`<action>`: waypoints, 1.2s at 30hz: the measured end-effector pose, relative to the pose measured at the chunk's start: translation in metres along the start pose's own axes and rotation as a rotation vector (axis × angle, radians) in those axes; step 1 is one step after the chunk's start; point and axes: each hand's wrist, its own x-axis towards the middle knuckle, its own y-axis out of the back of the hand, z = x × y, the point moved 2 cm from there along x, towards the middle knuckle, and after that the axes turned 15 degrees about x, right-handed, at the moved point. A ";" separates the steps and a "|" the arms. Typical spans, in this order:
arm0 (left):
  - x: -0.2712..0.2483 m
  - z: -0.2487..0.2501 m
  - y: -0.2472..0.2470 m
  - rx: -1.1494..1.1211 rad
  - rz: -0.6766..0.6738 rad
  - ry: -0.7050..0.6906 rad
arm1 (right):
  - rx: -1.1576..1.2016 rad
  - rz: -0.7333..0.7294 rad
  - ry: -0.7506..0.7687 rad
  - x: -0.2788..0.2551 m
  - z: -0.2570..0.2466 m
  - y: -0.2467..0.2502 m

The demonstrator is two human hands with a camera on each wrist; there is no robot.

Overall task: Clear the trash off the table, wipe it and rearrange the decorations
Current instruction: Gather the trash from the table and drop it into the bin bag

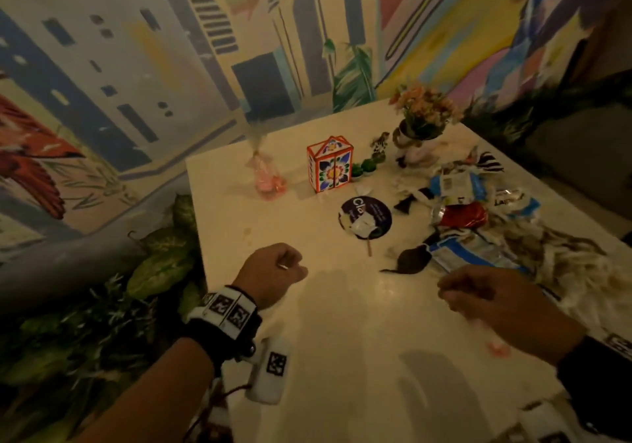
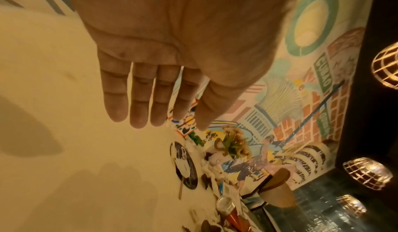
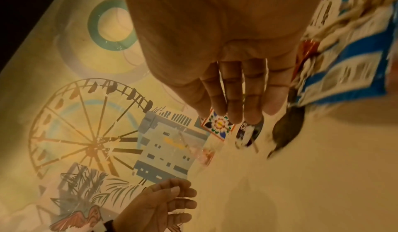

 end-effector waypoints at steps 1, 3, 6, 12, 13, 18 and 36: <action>0.008 0.015 -0.012 -0.002 -0.011 0.021 | -0.009 -0.002 0.014 0.007 0.004 0.018; 0.021 0.040 -0.033 -0.006 -0.009 0.070 | -0.022 -0.012 0.020 0.019 0.011 0.048; 0.033 0.065 -0.055 0.019 0.019 0.135 | -0.023 -0.043 0.026 0.036 0.019 0.074; 0.041 0.076 -0.070 0.099 0.014 0.187 | -0.052 -0.071 0.046 0.063 0.029 0.085; 0.044 0.075 -0.068 0.148 0.035 0.200 | -0.064 -0.082 0.042 0.070 0.029 0.084; 0.071 0.073 -0.064 0.243 0.080 0.252 | -0.113 -0.118 0.079 0.113 0.011 0.075; 0.175 0.098 -0.078 0.610 -0.057 0.250 | -0.682 -0.189 -0.166 0.240 0.041 0.104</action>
